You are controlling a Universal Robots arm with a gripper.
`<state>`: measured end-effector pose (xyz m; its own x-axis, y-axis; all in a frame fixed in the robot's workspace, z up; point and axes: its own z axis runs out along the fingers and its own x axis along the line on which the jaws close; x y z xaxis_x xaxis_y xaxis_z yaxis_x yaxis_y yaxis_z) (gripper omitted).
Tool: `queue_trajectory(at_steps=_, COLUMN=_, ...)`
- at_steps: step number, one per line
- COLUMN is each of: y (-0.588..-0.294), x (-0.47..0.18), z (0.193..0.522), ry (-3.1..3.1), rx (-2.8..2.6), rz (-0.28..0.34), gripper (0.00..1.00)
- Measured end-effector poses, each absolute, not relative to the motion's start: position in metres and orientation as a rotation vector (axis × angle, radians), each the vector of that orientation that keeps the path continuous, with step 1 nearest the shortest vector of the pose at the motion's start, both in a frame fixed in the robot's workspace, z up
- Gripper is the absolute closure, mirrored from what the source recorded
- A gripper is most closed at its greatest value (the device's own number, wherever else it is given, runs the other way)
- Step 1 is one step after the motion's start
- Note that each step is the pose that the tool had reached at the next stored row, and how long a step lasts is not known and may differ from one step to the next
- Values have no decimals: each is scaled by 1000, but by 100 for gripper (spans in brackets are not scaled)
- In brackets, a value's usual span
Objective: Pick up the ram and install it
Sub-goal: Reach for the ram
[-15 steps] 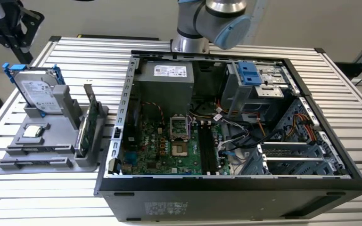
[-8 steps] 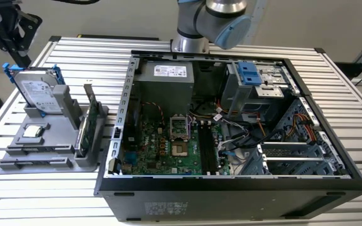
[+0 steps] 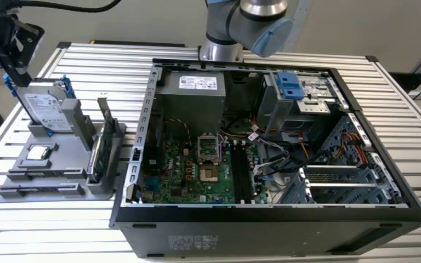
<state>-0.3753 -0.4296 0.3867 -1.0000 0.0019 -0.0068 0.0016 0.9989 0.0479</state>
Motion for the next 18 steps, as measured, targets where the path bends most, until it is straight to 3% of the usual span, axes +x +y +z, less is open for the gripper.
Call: queue_trajectory(at_steps=18, y=-464, x=-375, z=384, ry=3134, rx=-3, rz=75, gripper=100)
